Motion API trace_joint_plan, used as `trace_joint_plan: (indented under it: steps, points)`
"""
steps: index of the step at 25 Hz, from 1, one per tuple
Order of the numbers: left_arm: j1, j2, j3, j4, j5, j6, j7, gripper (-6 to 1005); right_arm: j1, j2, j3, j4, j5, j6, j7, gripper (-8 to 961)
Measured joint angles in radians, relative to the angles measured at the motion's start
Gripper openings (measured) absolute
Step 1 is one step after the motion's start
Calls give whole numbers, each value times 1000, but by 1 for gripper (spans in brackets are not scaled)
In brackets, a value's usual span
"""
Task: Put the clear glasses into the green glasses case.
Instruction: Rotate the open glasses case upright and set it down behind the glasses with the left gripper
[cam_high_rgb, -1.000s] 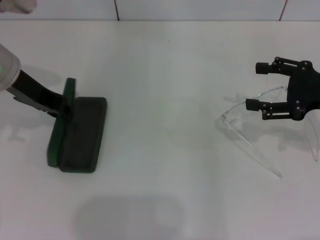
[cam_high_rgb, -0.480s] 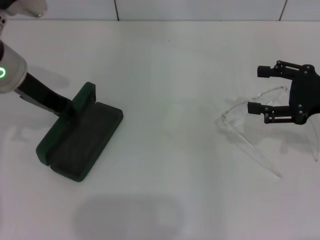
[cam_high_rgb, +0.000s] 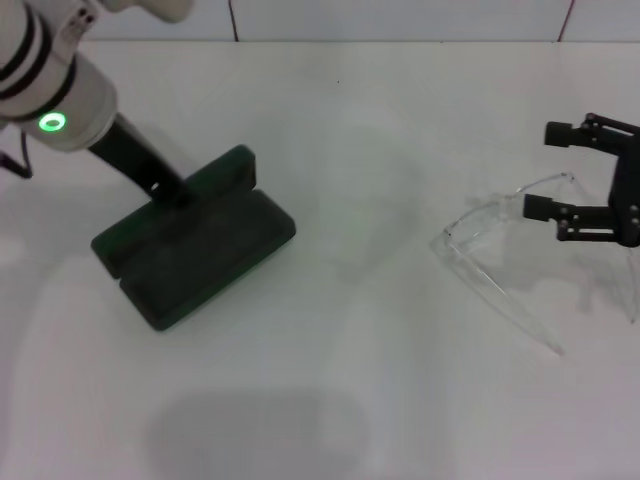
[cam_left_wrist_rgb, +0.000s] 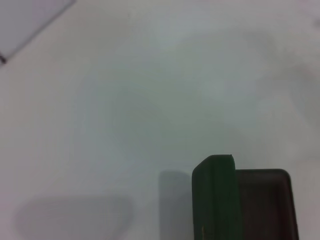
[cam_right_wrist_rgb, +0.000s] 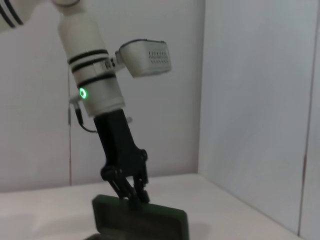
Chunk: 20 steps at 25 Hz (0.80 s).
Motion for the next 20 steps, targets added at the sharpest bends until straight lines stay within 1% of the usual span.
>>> trace_joint_plan:
  steps: [3,5,7,10,13,14,15,16,17,20]
  points:
    - [-15,1,3,1,-5,-7,21,201,-23,5,26,-5,0,-23,0,873]
    - [-19,1,2,2,-11,-7,50,203,-46,14,44,-15,0,-30,-1,873]
    - [-23,0,5,8,-20,-7,72,205,-56,18,60,-17,0,-37,-2,873]
    - [-24,-1,31,32,-63,-17,141,209,-64,18,86,-14,-4,-48,-3,873]
    - [-25,-1,48,37,-68,-31,160,212,-80,18,110,-12,-6,-59,-4,873]
    - [-25,-2,76,42,-75,-56,191,213,-85,18,116,-12,-6,-62,-4,873]
    - [-25,-2,76,42,-75,-56,191,214,-92,17,126,-13,-6,-66,-4,873]
    - [-25,-2,94,42,-78,-74,214,216,-92,17,126,-13,-6,-66,-4,873]
    - [-22,-2,154,30,-82,-134,267,217,-97,17,135,-14,-6,-72,-4,873]
    - [-23,-2,188,2,-82,-179,298,220,-107,17,161,-8,-7,-102,-4,872]
